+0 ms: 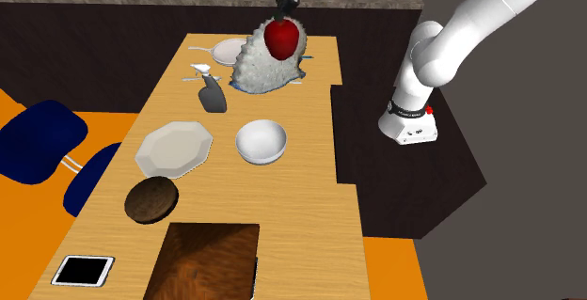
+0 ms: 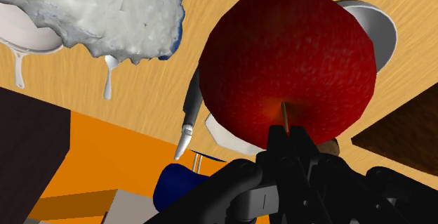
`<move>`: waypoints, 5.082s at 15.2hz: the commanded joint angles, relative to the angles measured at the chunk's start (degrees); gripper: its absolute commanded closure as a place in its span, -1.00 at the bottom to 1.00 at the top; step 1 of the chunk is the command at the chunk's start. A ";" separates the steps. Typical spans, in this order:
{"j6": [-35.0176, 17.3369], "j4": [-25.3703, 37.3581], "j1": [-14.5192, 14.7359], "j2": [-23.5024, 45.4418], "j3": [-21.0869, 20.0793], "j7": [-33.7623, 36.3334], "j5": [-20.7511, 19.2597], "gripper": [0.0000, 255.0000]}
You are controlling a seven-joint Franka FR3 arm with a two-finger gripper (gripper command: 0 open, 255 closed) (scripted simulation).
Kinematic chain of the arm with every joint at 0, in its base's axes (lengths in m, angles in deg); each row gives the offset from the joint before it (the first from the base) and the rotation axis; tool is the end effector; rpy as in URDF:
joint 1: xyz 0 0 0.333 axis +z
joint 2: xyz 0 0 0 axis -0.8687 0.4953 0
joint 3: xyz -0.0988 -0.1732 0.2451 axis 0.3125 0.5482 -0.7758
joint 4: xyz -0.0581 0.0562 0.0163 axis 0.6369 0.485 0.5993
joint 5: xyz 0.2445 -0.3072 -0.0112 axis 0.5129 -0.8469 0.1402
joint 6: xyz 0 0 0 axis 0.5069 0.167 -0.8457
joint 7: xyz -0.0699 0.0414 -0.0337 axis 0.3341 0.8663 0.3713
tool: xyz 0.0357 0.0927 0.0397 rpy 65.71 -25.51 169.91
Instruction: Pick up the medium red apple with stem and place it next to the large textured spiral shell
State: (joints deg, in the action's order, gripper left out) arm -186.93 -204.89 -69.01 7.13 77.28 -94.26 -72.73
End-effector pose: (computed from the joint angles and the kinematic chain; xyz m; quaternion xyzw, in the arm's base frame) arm 0.4017 -0.1001 0.5395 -0.9588 -0.1949 -0.2060 0.0188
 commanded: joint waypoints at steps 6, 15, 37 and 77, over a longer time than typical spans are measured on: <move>-5.41 -4.50 0.39 0.94 0.25 -1.30 0.84 1.00; -12.87 -9.67 1.28 3.33 0.89 -3.46 2.42 1.00; -32.61 -17.66 8.28 15.38 5.79 -13.96 12.76 1.00; -38.96 -21.14 13.57 18.55 10.68 -23.67 22.06 -1.00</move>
State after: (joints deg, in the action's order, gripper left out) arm -225.91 -226.01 -55.38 25.72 88.01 -118.00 -50.57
